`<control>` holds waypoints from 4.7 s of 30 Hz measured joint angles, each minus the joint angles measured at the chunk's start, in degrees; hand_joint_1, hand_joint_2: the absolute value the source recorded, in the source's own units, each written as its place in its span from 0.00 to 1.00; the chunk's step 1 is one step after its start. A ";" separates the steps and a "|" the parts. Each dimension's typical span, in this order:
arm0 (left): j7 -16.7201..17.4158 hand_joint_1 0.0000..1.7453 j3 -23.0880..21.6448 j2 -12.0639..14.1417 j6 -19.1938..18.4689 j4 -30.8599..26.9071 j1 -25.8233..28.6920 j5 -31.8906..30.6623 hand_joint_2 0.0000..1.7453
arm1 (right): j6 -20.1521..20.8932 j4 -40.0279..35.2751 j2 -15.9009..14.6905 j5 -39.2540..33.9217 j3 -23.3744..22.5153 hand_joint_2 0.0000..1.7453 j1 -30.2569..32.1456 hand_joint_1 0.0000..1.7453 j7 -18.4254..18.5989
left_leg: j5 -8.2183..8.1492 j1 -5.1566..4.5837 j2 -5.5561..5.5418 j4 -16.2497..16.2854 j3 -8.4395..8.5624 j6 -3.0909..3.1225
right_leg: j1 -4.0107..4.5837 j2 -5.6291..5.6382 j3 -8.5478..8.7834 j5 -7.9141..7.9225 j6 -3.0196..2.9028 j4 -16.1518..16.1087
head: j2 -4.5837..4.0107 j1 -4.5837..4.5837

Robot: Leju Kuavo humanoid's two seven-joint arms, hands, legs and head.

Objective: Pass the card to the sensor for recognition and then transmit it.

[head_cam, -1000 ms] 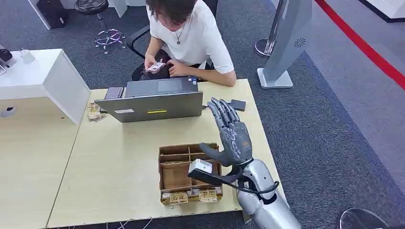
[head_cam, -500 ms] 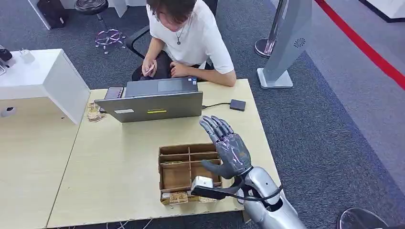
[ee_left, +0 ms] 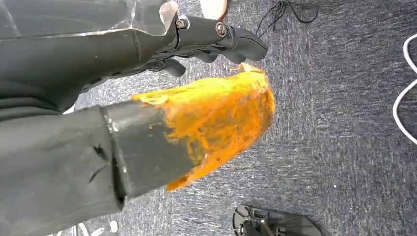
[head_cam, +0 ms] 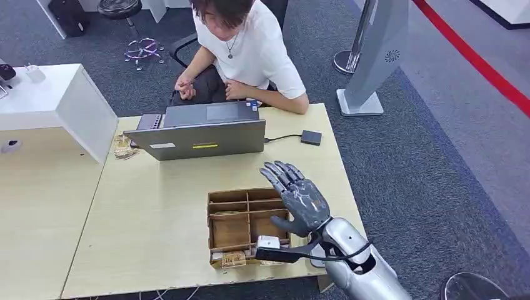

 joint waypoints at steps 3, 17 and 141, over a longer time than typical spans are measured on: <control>0.00 0.00 0.00 0.02 0.00 0.00 -0.01 -0.04 0.00 | 0.20 0.63 -0.37 0.98 0.46 1.00 -0.03 0.00 0.70 | 0.00 0.00 0.00 0.00 0.00 0.00 | 0.00 0.00 0.00 0.00 0.00 0.00 | 0.00 0.00; 0.68 0.00 0.00 0.22 0.02 0.00 0.12 -0.17 0.00 | 0.24 1.86 -1.75 2.23 1.33 1.00 -0.21 0.14 2.71 | 0.00 0.00 0.00 0.00 -0.01 0.00 | 0.00 0.00 -0.01 0.00 0.00 0.00 | 0.00 0.00; 0.98 0.00 -0.52 -0.31 -0.52 0.00 1.42 -2.53 0.00 | -14.08 -4.07 11.34 -11.69 -8.28 0.00 0.60 0.00 -4.09 | -0.01 0.00 0.00 0.00 -0.09 -0.01 | 0.00 0.00 -0.11 0.01 0.01 -0.01 | 0.00 0.00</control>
